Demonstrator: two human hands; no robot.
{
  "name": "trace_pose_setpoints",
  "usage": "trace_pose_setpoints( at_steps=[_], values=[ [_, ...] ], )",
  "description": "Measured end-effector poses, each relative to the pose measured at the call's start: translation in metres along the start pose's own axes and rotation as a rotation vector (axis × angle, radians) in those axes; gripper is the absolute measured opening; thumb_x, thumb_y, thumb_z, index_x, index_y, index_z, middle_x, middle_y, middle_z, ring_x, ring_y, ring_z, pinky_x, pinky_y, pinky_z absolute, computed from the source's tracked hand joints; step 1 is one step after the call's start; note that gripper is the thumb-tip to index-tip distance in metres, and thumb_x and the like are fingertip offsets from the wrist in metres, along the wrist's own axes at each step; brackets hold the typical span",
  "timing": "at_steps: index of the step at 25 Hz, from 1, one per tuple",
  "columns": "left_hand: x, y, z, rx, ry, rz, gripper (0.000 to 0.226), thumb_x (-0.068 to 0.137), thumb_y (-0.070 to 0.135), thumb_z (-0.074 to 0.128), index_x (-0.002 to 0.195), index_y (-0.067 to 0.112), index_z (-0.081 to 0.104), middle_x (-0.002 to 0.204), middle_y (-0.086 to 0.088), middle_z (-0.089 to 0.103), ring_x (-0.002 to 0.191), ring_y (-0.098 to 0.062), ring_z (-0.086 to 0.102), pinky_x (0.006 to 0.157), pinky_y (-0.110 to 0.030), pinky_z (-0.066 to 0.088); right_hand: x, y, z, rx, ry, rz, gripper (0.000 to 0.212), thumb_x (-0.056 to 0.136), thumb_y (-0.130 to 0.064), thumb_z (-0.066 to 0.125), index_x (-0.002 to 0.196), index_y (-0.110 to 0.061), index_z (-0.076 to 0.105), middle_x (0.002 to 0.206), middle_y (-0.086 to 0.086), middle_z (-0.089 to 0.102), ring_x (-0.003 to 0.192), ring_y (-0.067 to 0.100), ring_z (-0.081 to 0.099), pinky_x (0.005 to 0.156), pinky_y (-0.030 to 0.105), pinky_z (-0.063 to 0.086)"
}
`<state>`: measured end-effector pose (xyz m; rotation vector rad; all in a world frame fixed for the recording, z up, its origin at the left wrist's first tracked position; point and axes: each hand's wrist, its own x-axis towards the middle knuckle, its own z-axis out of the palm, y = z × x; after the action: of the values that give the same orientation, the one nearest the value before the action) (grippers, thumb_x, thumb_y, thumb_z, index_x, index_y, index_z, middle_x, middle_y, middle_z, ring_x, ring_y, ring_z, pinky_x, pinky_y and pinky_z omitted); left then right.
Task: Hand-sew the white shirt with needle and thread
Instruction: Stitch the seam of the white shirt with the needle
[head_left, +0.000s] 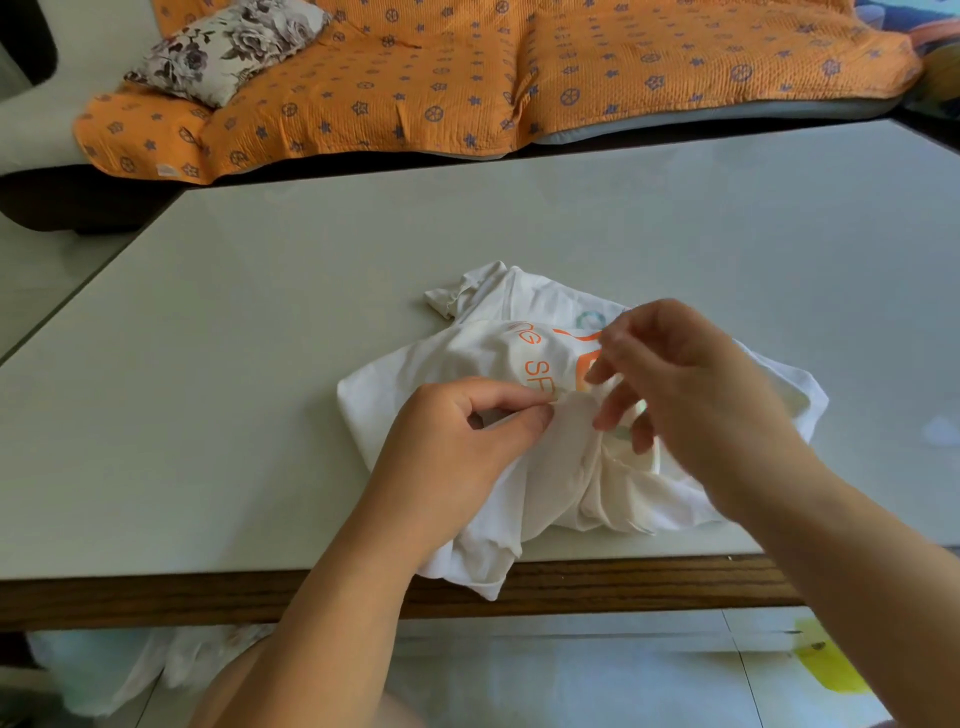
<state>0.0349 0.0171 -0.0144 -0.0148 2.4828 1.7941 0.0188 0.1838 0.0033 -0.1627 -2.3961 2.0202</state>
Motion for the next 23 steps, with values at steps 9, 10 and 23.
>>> trace_pose_setpoints(
  at_steps=[9,10,23],
  values=[
    [0.002,0.001,-0.006,-0.13,-0.073,-0.078,0.007,0.084,0.025,0.073,0.086,0.03,0.079,0.09,0.015,0.076,0.092,0.003,0.068,0.083,-0.017,0.046,0.019,-0.005,-0.017,0.794,-0.098,0.117,0.019,0.099,-0.006,0.043,0.084,-0.012,0.053,0.067,0.011,0.065,0.083,0.031,0.073,0.077,0.037,0.06],
    [0.002,0.001,-0.006,-0.14,-0.075,-0.084,0.007,0.084,0.025,0.074,0.086,0.03,0.079,0.09,0.014,0.076,0.092,0.003,0.068,0.083,-0.017,0.046,0.02,-0.005,-0.017,0.742,-0.061,0.073,0.018,0.099,-0.007,0.044,0.084,-0.014,0.052,0.068,0.01,0.066,0.089,0.032,0.072,0.085,0.042,0.058],
    [0.002,0.0,-0.012,-0.111,-0.131,-0.093,0.008,0.081,0.029,0.074,0.086,0.033,0.079,0.093,0.005,0.077,0.096,-0.01,0.07,0.092,-0.03,0.053,0.002,-0.006,-0.011,-0.292,-0.043,-0.245,0.015,0.094,-0.018,0.056,0.082,-0.026,0.058,0.075,-0.01,0.073,0.047,0.007,0.058,0.052,0.022,0.042]
  ],
)
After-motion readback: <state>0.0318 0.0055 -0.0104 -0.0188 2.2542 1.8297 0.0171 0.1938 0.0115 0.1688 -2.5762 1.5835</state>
